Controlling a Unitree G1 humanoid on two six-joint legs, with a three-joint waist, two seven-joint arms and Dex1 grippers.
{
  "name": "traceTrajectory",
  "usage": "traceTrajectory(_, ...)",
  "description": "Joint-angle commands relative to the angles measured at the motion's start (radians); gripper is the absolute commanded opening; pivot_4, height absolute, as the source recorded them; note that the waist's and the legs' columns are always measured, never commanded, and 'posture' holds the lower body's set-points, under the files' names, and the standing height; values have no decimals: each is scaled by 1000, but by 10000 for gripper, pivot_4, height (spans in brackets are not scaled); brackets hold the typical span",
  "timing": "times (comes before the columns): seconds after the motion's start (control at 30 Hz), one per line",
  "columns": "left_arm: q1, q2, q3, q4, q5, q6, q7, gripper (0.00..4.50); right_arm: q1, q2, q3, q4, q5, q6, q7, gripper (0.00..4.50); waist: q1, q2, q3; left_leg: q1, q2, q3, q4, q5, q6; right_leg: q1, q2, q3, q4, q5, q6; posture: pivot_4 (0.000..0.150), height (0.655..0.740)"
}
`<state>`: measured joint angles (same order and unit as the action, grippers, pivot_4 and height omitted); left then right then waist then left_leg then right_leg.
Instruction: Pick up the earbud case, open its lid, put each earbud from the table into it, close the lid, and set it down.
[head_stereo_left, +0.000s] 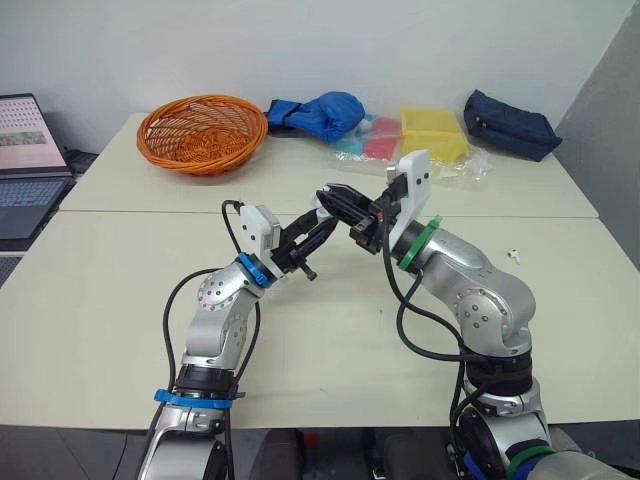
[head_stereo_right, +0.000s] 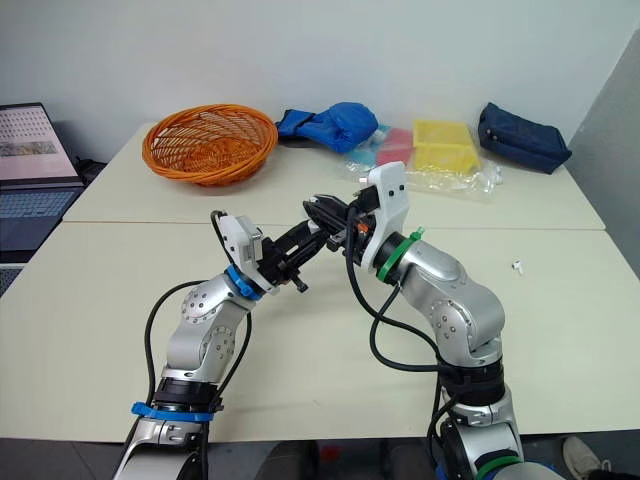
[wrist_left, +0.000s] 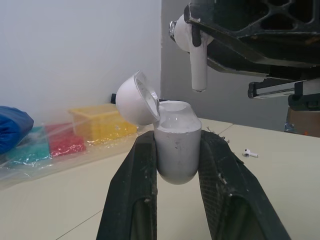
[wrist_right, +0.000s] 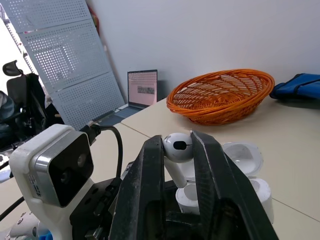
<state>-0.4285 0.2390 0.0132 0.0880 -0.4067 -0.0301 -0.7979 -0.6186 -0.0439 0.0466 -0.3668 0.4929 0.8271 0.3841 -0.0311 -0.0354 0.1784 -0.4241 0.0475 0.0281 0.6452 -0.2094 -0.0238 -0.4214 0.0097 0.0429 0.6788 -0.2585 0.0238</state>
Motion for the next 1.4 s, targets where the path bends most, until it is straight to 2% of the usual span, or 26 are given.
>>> traceTrajectory(0.03, -11, 5, 11, -37, -7, -24, -5, 7496, -9, -5, 13, -9, 1, -35, -1, 3975, 0, 0, 0, 0, 0, 0, 0, 0, 0, 0, 0, 0, 0, 0, 0, 1500, 7400)
traceTrajectory(0.47, 3, 10, 9, -56, -14, -17, -8, 7496, -21, -35, 46, 66, -56, -118, -4, 3975, 0, 0, 0, 0, 0, 0, 0, 0, 0, 0, 0, 0, 0, 0, 0, 1500, 7400)
traceTrajectory(1.17, -5, 13, 10, -52, -15, -16, -5, 7496, 2, -69, 104, 73, -67, -105, 5, 3975, 0, 0, 0, 0, 0, 0, 0, 0, 0, 0, 0, 0, 0, 0, 0, 1500, 7400)
traceTrajectory(1.27, -4, 14, 10, -54, -14, -14, -3, 7496, 0, -76, 106, 82, -87, -115, -1, 15111, 0, 0, 0, 0, 0, 0, 0, 0, 0, 0, 0, 0, 0, 0, 0, 1500, 7400)
traceTrajectory(1.33, -3, 14, 8, -58, -15, -12, -1, 7496, -2, -73, 102, 89, -95, -125, -4, 20880, 0, 0, 0, 0, 0, 0, 0, 0, 0, 0, 0, 0, 0, 0, 0, 1500, 7400)
traceTrajectory(1.4, -2, 14, 6, -62, -15, -10, -1, 7496, -2, -71, 97, 91, -98, -132, -6, 20880, 0, 0, 0, 0, 0, 0, 0, 0, 0, 0, 0, 0, 0, 0, 0, 1500, 7400)
